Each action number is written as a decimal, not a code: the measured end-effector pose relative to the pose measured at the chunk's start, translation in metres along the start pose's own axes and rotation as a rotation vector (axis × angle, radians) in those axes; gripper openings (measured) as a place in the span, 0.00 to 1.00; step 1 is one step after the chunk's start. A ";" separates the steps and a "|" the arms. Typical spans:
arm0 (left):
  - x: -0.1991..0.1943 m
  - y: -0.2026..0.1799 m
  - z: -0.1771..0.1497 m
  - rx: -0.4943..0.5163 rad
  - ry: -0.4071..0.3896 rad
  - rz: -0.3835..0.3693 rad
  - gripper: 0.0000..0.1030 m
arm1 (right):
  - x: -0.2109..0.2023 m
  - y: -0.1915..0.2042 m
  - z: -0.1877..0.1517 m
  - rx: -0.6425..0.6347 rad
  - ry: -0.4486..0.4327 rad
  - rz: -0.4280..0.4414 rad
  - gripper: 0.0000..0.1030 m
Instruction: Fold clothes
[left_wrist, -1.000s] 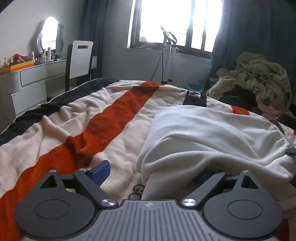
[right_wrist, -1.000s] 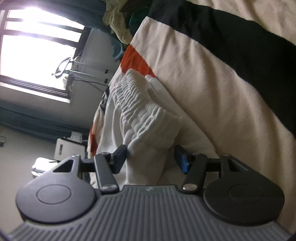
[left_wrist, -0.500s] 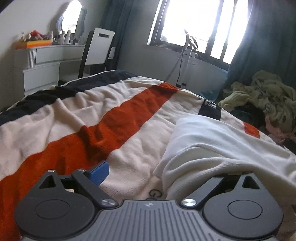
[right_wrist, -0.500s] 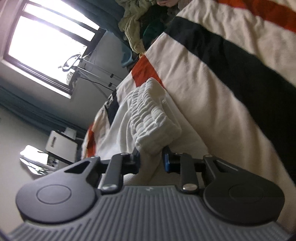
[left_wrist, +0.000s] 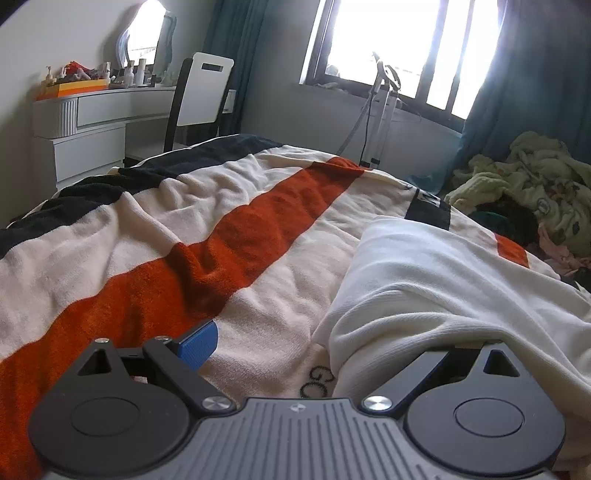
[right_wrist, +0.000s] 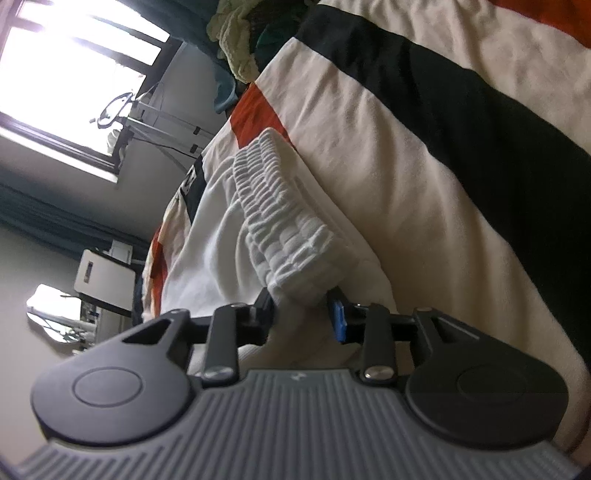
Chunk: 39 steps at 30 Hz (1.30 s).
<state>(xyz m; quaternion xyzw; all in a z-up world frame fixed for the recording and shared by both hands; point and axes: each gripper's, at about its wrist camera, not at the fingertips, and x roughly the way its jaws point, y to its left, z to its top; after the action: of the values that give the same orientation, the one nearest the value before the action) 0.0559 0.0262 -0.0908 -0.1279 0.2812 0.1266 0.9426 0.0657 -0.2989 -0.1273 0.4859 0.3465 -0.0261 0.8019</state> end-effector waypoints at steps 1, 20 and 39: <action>0.000 0.000 0.000 0.000 0.002 0.001 0.93 | -0.003 -0.001 0.000 -0.001 0.004 0.011 0.38; 0.007 0.005 0.000 -0.039 0.028 -0.001 0.97 | 0.034 -0.006 0.008 0.021 0.047 -0.063 0.85; -0.002 0.062 0.014 -0.412 0.220 -0.553 1.00 | -0.011 0.012 0.010 -0.100 -0.070 0.027 0.29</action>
<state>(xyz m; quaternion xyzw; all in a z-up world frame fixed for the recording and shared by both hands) 0.0417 0.0880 -0.0890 -0.3992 0.3043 -0.0939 0.8598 0.0678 -0.3039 -0.1088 0.4486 0.3127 -0.0149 0.8371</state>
